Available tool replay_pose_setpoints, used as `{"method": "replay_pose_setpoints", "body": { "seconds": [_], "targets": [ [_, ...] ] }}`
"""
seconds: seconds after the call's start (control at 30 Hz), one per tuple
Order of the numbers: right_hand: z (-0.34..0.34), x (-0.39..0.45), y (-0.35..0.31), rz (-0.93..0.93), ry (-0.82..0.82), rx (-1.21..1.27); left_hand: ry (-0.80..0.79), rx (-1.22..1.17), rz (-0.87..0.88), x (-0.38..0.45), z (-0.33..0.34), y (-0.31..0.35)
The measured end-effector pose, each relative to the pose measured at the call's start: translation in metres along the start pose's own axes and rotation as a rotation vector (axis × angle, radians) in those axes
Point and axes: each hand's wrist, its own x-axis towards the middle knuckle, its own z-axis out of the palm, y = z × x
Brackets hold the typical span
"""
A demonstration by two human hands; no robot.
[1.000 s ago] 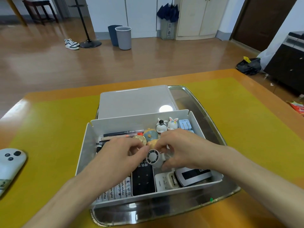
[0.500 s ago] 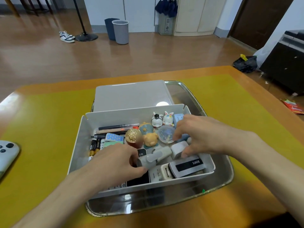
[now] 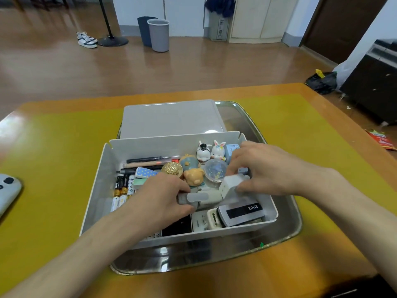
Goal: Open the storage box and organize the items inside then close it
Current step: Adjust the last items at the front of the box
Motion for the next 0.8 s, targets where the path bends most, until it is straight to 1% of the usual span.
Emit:
{"method": "replay_pose_setpoints", "body": {
  "seconds": [0.13, 0.2, 0.3, 0.4, 0.63, 0.73, 0.8],
  "targets": [
    [-0.016, -0.007, 0.013, 0.111, 0.090, 0.244, 0.030, -0.039, 0.015, -0.001, 0.002, 0.001],
    [-0.019, -0.009, 0.015, 0.132, 0.139, 0.281, 0.045, -0.073, 0.053, 0.001, 0.006, 0.007],
    [-0.018, -0.010, 0.015, 0.166, 0.170, 0.299, 0.055, -0.109, 0.109, 0.007, 0.015, 0.019],
    [-0.013, -0.009, 0.012, 0.193, 0.177, 0.315, 0.020, -0.142, 0.144, 0.016, 0.024, 0.025],
    [-0.004, 0.000, -0.002, 0.131, 0.174, 0.192, -0.027, -0.138, 0.165, 0.023, 0.024, 0.020],
    [-0.002, 0.005, -0.005, 0.113, 0.192, 0.192, -0.059, -0.132, 0.153, 0.020, 0.023, 0.019],
    [-0.002, 0.008, -0.005, 0.115, 0.190, 0.195, -0.048, -0.077, 0.174, 0.019, 0.018, 0.021]
  ]
}}
